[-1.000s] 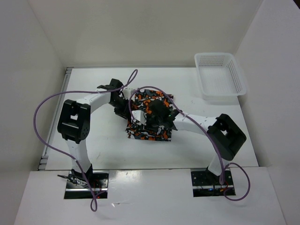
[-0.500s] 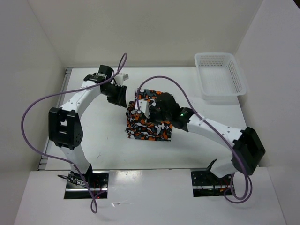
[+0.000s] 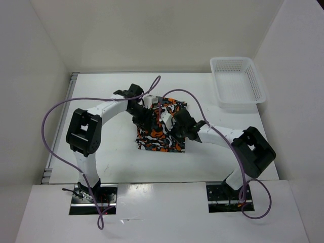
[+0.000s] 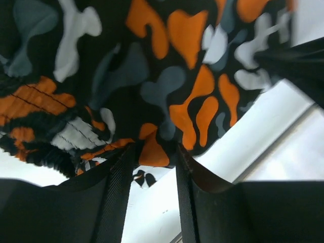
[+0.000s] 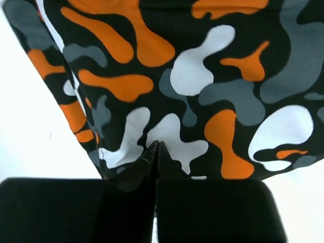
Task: Fold and stack the shorts
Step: Fold the shorts
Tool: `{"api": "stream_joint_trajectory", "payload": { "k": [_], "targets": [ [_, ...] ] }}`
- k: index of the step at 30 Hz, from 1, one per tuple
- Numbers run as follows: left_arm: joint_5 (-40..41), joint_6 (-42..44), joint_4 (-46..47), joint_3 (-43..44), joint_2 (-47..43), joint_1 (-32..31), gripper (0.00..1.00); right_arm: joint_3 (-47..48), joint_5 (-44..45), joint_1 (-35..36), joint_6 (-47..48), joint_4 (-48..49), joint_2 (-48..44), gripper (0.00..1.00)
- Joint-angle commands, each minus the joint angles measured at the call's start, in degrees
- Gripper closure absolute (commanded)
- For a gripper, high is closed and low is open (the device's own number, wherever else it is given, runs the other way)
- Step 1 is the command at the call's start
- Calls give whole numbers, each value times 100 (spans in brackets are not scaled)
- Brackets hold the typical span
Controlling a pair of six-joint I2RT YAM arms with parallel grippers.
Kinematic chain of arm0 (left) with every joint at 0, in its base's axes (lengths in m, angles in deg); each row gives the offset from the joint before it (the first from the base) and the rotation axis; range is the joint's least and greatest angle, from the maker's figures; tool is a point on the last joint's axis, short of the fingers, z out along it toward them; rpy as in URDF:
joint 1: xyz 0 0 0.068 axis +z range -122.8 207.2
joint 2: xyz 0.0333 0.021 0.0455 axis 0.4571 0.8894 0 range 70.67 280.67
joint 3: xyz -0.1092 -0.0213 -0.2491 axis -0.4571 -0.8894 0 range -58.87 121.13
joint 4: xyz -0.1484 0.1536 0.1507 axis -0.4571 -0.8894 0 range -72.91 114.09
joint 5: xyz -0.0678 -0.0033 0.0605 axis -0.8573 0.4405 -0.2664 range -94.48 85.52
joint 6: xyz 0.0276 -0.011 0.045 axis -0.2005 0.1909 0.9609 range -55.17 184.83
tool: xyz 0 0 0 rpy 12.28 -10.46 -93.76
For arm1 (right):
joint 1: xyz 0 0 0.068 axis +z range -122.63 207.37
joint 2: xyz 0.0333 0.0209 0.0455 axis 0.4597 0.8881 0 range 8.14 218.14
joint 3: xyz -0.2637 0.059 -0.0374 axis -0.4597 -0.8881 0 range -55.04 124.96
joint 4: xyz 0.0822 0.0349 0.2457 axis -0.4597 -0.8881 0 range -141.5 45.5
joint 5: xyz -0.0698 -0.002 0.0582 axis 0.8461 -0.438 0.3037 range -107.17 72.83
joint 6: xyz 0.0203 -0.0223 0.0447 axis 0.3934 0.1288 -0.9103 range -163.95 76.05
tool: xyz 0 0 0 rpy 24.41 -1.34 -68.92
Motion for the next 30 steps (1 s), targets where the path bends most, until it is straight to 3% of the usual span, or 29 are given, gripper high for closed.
{"api": "stream_joint_trajectory", "payload": {
  "k": [1,5,12,15,21,30],
  "targets": [
    [492,30,130,-220,116,-179,55,-43,125,11,-223,286,175,100],
    [1335,30,349,-440,231,-180,56,-149,554,11,-4,286,378,100],
    [1977,30,596,-581,468,-180,56,-27,1345,-42,93,471,685,99],
    [2049,30,675,-450,521,144,58,323,1399,-305,155,532,958,99],
    [785,30,403,201,873,1005,59,1396,1452,-789,391,480,1625,99],
    [230,30,350,465,591,1007,53,2505,1495,-789,760,480,1680,96]
  ]
}}
